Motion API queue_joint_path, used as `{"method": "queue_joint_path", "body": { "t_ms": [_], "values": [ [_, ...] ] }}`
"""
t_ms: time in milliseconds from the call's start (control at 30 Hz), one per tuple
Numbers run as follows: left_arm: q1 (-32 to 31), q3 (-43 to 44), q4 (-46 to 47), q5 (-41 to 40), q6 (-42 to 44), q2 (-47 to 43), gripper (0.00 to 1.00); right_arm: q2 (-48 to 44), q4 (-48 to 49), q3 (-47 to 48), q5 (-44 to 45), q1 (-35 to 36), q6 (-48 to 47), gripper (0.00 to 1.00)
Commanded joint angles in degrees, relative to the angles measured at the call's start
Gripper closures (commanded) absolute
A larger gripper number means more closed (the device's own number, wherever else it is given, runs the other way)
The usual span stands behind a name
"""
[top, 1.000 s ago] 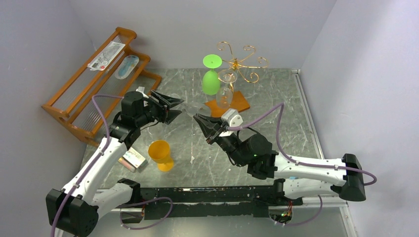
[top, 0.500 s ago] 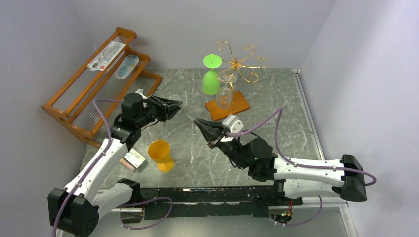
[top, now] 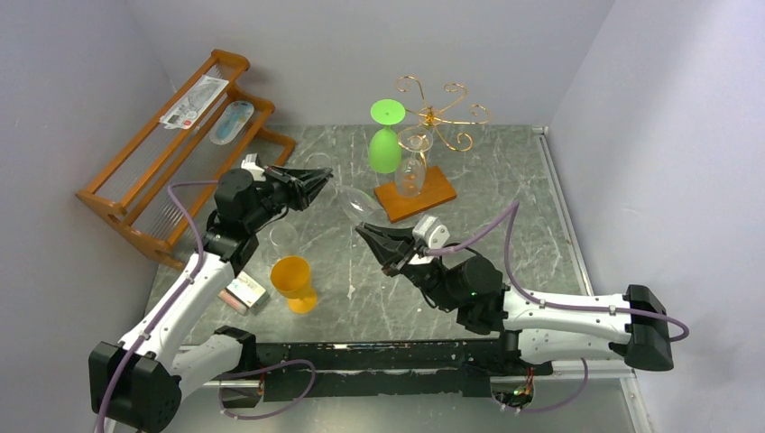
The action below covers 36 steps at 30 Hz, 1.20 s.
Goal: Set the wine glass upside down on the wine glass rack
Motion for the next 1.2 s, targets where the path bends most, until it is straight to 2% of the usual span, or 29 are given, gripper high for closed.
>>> {"method": "queue_joint_path", "body": {
  "t_ms": [0, 67, 167, 267, 367, 500, 633, 833, 933, 1033, 1167],
  "values": [
    [0.3, -0.1, 11.2, -2.9, 4.2, -0.1, 0.95, -2.0, 2.5, -0.5, 0.6, 0.6, 5.1, 1.0],
    [0.3, 0.2, 13.7, -4.9, 7.5, -0.9, 0.95, -2.4, 0.5, -0.1, 3.0, 0.6, 7.8, 0.91],
    [0.3, 0.6, 15.0, -8.1, 12.7, -2.7, 0.95, -3.8, -1.5, -0.6, 6.0, 0.5, 11.0, 0.67],
    [0.3, -0.4, 20.4, -9.0, 19.1, -3.8, 0.95, -6.4, -0.2, -3.7, 8.3, 0.5, 14.1, 0.45],
    [0.3, -0.9, 24.7, -7.2, 25.9, -3.8, 0.95, -9.9, -2.3, -6.0, 10.8, 0.5, 15.7, 0.34],
    [0.3, -0.5, 28.5, -2.8, 35.2, -3.1, 0.95, -16.4, -8.5, -7.8, 10.0, 0.5, 18.2, 0.29],
    [0.3, 1.5, 27.7, 1.2, 46.0, -3.4, 0.95, -20.0, -15.0, -6.5, 9.4, 0.5, 20.8, 0.26],
    [0.3, 3.8, 27.1, 13.0, 61.7, -5.5, 0.95, -15.0, -26.9, 3.4, 8.2, 0.4, 23.6, 0.24],
    [0.3, 4.1, 26.7, 18.5, 65.5, -6.8, 0.95, -10.1, -30.8, 8.8, 13.4, 0.4, 25.5, 0.28],
    [0.3, 3.5, 28.7, 23.7, 66.4, -7.7, 0.95, -6.3, -30.4, 12.6, 11.2, 0.3, 24.1, 0.29],
    [0.3, 0.8, 37.1, 29.0, 62.3, -8.1, 0.95, -0.9, -30.3, 17.5, 6.2, -0.7, 23.9, 0.29]
  ]
}}
